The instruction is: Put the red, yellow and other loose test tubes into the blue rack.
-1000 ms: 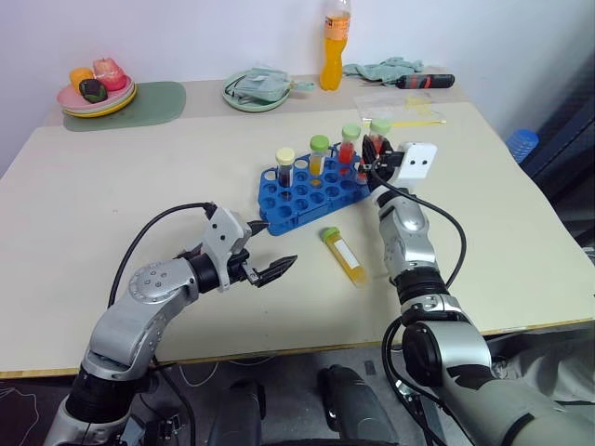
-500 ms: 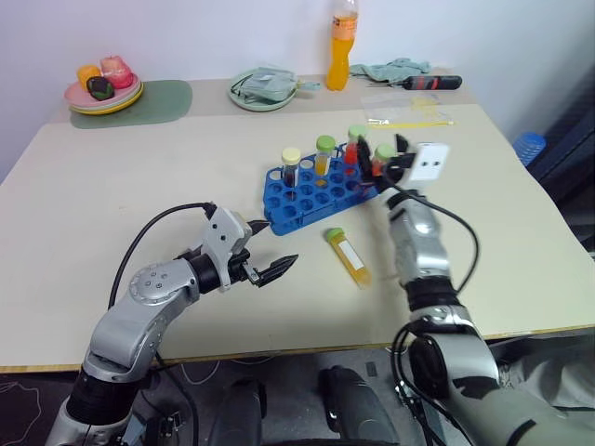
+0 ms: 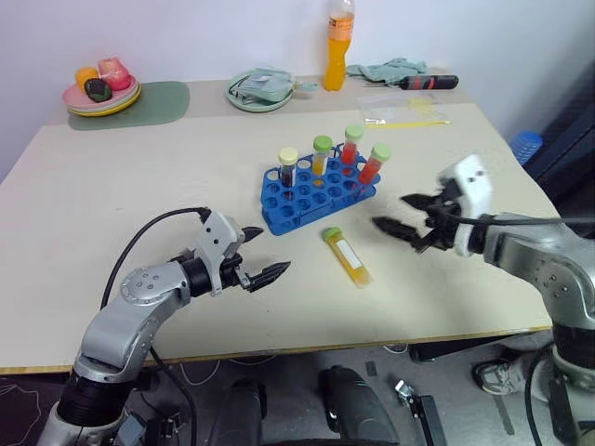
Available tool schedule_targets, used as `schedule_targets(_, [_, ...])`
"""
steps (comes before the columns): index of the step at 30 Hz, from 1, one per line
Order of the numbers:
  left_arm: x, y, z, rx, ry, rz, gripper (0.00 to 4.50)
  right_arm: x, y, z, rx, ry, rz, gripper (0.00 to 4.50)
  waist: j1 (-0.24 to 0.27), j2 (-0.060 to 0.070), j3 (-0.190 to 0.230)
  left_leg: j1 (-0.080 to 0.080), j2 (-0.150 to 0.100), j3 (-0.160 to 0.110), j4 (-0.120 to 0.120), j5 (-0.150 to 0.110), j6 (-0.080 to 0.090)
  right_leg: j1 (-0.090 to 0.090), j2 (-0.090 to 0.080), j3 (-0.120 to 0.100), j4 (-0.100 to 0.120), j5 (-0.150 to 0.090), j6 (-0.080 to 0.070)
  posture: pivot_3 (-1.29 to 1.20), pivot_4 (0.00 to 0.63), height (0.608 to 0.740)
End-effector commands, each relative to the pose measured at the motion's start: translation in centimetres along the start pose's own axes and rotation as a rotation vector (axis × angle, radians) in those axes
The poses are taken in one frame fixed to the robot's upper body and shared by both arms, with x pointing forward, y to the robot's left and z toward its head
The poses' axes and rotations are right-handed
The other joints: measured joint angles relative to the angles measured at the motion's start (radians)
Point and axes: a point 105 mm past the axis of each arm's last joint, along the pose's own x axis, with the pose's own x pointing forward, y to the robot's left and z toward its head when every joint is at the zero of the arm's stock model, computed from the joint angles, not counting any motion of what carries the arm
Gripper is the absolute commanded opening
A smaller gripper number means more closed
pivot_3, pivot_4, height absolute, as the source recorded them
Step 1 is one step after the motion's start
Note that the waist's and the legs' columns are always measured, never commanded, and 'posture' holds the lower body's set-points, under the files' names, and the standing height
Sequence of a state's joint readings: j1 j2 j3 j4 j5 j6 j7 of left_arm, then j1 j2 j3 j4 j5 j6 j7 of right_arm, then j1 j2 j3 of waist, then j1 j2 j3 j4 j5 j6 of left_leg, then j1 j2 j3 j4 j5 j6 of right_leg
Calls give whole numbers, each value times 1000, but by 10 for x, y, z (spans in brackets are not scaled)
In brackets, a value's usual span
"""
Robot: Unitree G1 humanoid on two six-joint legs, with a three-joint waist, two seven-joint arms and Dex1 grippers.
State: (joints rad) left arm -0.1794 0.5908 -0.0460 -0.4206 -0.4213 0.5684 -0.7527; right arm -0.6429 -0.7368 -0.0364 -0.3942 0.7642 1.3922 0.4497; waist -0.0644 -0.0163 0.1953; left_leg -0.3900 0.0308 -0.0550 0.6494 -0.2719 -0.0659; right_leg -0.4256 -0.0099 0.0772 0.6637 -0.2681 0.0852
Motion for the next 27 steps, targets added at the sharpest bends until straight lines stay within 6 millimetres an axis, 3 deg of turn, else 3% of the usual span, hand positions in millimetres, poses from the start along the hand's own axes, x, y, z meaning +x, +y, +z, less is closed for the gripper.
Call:
schedule_targets(1, [-3, 6, -1, 53, 8, -1, 4500, 11, 12, 0, -6, 143, -15, 4421, 3, 0, 0, 0, 0, -1, 0, 0, 0, 0, 0, -1, 0, 0, 0, 0, 150, 740])
schedule_targets(6, [-6, 5, -3, 44, -1, 11, 4500, 39, 4, 0, 31, 259, -101, 4421, 20, -1, 0, -3, 0, 0, 0, 0, 0, 0, -2, -1, -3, 0, 0, 0, 150, 740])
schedule_targets(13, [-9, -5, -7, 20, -9, 31, 4500, 57, -3, -4, 120, 374, -176, 4421, 20, -1, 0, -4, 0, 0, 0, 0, 0, -1, -2, -1, -4, 0, 0, 0, 150, 740])
schedule_targets(16, [-10, -7, -7, 15, -13, 41, 4500, 58, 0, -14, 143, 429, -157, 3595, 19, -1, 0, -4, 0, 0, 0, 0, 0, -1, -1, -1, -4, 0, 0, 0, 150, 740])
schedule_targets(19, [-10, -8, -7, 13, -13, 46, 4500, 56, 6, -19, 140, 463, -141, 2203, 19, -1, 0, -4, 0, 0, 0, 0, 0, -2, -1, -1, -4, 0, 0, 0, 150, 740])
schedule_targets(20, [-10, -8, -7, 13, -13, 47, 4500, 55, 6, -21, 147, 473, -142, 1535, 19, -1, 0, -4, 0, 0, 0, 0, 0, -2, -1, -1, -4, 0, 0, 0, 150, 740])
schedule_targets(22, [-9, -8, -7, 13, -14, 46, 4500, 53, 4, -21, 150, 476, -160, 829, 19, -1, 0, -4, 0, 0, 0, 0, 1, -2, -1, -1, -4, 0, 0, 0, 150, 740])
schedule_targets(23, [-8, -8, -7, 13, -14, 46, 4500, 52, 4, -20, 151, 477, -165, 753, 19, -1, 0, -4, 0, 0, 0, 0, 1, -2, -1, -1, -4, 0, 0, 0, 150, 740])
schedule_targets(27, [-9, -5, -6, 18, -14, 54, 4500, 38, 11, 15, 55, 305, -171, 754, 19, 0, 0, -4, 0, 0, 0, 0, 1, -2, -1, -1, -4, 0, 0, 0, 150, 740])
